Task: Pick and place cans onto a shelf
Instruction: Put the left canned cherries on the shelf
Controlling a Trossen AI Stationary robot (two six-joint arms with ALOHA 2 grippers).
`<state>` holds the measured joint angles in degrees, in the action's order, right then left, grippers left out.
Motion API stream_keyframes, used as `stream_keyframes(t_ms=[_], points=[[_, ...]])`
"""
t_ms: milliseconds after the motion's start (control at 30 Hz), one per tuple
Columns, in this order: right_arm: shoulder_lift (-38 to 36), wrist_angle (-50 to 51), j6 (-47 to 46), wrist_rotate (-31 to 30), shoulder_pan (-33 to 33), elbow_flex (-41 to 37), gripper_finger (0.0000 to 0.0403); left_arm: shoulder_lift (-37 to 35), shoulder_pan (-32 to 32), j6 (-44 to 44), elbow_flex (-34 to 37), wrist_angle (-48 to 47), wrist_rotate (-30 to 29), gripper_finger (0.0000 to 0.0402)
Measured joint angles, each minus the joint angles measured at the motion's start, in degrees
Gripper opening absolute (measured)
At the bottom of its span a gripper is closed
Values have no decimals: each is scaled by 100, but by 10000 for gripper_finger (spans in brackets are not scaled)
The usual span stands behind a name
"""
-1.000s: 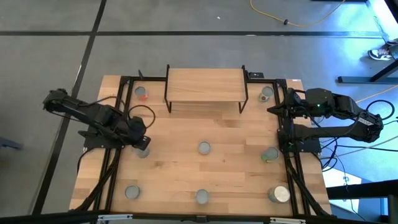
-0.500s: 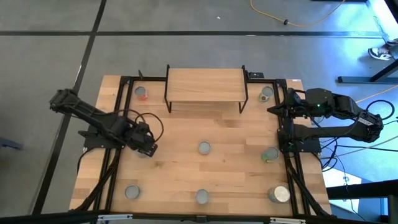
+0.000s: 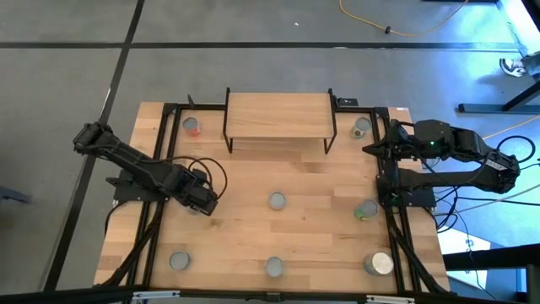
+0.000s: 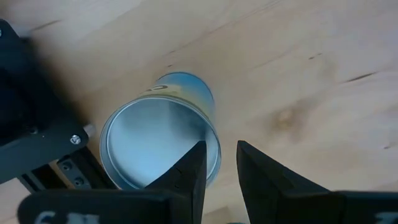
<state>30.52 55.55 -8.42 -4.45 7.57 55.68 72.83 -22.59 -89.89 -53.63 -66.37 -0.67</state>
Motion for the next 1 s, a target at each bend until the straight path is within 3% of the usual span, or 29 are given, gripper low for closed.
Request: stream_keyframes(t_ms=[467,733,1000], points=[[-2,0,-7,0,0,-2,6,383,7,46,-22,-40,107,80],[-2,0,-7,0,0,-2,6,390,8,301,-12,-215,452,7],[-2,0,-8,-2,0,-2,6,394,9,479,-27,-248,496,1]])
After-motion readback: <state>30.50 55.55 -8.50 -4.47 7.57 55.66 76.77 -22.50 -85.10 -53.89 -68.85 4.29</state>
